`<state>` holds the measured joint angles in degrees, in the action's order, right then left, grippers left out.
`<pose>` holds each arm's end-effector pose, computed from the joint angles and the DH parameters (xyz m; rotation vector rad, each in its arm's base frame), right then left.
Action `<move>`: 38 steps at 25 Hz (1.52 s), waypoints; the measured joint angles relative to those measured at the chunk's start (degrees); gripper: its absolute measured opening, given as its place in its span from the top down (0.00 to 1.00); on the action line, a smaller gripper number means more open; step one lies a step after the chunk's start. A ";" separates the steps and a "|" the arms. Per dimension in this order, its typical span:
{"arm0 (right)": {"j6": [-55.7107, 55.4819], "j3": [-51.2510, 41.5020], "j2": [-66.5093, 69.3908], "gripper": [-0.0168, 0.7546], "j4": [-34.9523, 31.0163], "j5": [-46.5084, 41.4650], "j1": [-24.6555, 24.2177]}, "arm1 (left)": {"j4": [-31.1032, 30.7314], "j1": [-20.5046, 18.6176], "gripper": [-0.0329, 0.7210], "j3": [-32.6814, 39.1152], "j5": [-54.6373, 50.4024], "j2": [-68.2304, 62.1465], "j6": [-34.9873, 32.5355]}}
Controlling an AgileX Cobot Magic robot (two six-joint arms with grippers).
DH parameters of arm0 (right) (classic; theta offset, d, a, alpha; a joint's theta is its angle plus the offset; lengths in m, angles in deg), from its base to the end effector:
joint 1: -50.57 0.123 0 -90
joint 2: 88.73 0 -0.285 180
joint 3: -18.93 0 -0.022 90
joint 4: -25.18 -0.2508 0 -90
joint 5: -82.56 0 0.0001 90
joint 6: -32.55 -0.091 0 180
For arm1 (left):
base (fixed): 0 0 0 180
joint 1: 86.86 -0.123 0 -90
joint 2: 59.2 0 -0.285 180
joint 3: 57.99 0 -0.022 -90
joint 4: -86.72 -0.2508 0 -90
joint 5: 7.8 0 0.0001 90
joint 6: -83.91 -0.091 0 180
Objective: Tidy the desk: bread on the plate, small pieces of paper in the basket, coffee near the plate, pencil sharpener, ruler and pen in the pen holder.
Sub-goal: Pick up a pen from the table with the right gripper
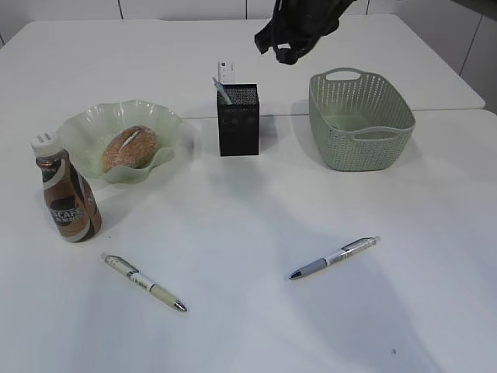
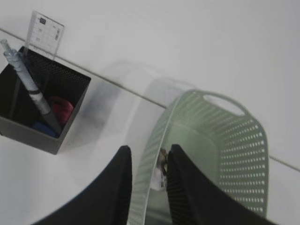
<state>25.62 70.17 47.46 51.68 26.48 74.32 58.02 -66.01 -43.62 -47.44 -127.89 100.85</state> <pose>0.4804 0.1745 0.3014 -0.4889 2.3056 -0.3285 0.2140 -0.0516 0.3985 0.2900 2.0349 0.1621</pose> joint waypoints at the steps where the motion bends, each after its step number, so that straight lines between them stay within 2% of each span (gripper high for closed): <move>1: 0.00 0.00 -0.40 0.69 -0.40 -0.91 0.00 | 0.11 0.00 0.59 0.00 -0.12 0.00 0.00; 9: 1.00 0.00 -4.11 0.69 -9.87 -14.25 0.00 | 2.27 0.00 0.59 0.00 -2.71 1.05 0.00; 20: 4.45 0.00 -8.22 0.69 -24.12 -15.60 0.00 | 7.31 0.00 0.59 0.00 -8.88 2.16 0.12; 23: 4.45 0.00 -8.22 0.69 -24.12 -15.60 0.00 | 7.44 0.00 0.59 0.00 -8.97 2.63 0.37; 24: 5.30 -1.99 -12.17 0.69 -29.91 -15.60 0.00 | 7.44 0.00 0.59 0.00 -8.97 2.77 0.37; 28: 6.93 -5.34 -15.09 0.69 -33.86 -15.62 0.00 | 7.44 0.00 0.59 0.00 -8.97 3.94 0.71; 29: 8.14 -8.93 -17.13 0.69 -36.43 -15.73 0.39 | 7.44 0.00 0.59 0.00 -8.97 4.21 0.71; 33: 9.90 -11.93 -18.55 0.69 -36.79 -15.73 2.14 | 7.44 0.00 0.59 0.00 -9.12 4.93 0.82; 36: 13.62 -14.77 -18.38 0.68 -37.03 -15.73 8.63 | 7.44 0.00 0.59 0.00 -10.10 5.07 0.82; 37: 13.62 -14.77 -18.38 0.68 -37.03 -15.73 8.63 | 7.46 0.00 0.59 0.00 -10.63 5.16 0.82; 38: 14.58 -14.75 -17.77 0.67 -37.28 -15.73 11.11 | 7.56 0.00 0.59 0.00 -11.28 5.30 0.82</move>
<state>40.20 55.42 29.69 14.40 10.75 85.43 65.58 -66.01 -43.62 -58.73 -122.59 101.67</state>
